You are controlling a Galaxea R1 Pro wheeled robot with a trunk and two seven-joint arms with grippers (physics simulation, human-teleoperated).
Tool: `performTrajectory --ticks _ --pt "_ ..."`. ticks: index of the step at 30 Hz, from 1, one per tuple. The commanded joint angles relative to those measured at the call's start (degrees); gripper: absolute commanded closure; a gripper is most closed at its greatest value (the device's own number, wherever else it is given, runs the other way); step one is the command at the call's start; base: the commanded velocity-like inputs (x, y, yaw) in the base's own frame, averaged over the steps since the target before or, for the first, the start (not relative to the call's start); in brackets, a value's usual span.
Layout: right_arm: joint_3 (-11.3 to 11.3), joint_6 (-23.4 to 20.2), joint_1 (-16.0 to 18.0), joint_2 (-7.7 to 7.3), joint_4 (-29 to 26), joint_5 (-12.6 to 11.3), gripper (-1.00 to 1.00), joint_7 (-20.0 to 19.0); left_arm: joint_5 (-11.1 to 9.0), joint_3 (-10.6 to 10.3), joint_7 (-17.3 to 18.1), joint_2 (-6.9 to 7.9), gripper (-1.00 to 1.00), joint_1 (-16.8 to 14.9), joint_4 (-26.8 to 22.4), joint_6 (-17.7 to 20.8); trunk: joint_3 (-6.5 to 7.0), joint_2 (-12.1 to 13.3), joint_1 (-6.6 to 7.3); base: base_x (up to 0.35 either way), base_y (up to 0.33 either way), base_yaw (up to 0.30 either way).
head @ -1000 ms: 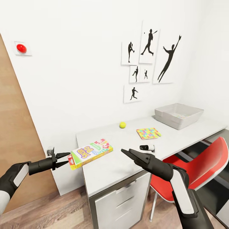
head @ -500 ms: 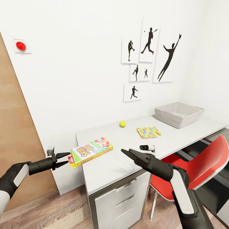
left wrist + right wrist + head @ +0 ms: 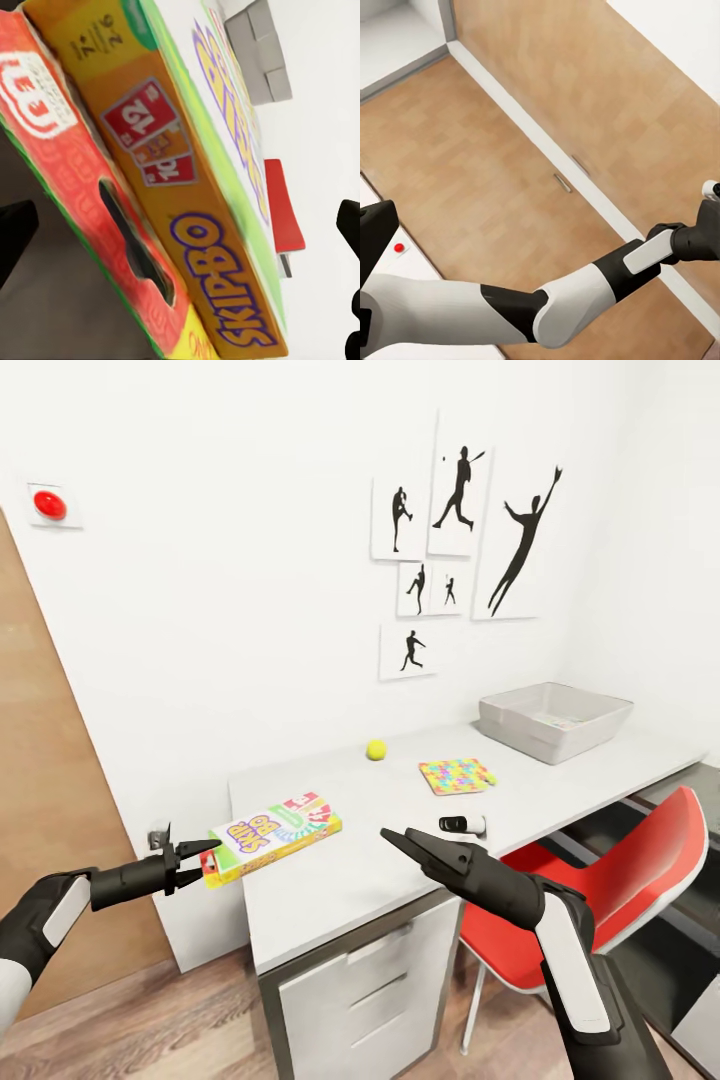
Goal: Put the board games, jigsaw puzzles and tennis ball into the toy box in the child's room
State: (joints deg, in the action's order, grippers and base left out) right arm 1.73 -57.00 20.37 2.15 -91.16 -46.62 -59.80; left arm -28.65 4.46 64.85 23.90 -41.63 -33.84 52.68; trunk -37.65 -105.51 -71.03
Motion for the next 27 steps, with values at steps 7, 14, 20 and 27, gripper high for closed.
performTrajectory --ticks 7,14,20,27 --pt "0.05 -0.22 0.04 0.05 0.01 0.13 -1.0 -0.23 -0.09 0.03 0.1 0.0 -1.0 -0.03 0.01 0.32 -0.06 -0.03 0.01 0.0 -0.028 0.0" --pt "-0.05 -0.21 0.04 0.05 0.01 0.13 -1.0 -0.23 -0.09 0.03 0.11 0.0 -1.0 -0.03 0.01 0.32 -0.06 -0.03 0.01 0.0 -0.163 0.0" --pt "-0.06 -0.21 0.04 0.05 0.01 0.13 -1.0 -0.23 -0.09 0.03 0.11 0.0 -1.0 -0.03 0.01 0.32 -0.06 -0.03 0.01 0.0 -0.041 0.0" --pt "-0.06 -0.22 0.02 0.05 0.01 0.13 -1.0 -0.23 -0.09 0.03 0.11 0.0 -1.0 -0.03 0.01 0.32 -0.06 -0.03 0.01 0.0 -0.005 0.0"
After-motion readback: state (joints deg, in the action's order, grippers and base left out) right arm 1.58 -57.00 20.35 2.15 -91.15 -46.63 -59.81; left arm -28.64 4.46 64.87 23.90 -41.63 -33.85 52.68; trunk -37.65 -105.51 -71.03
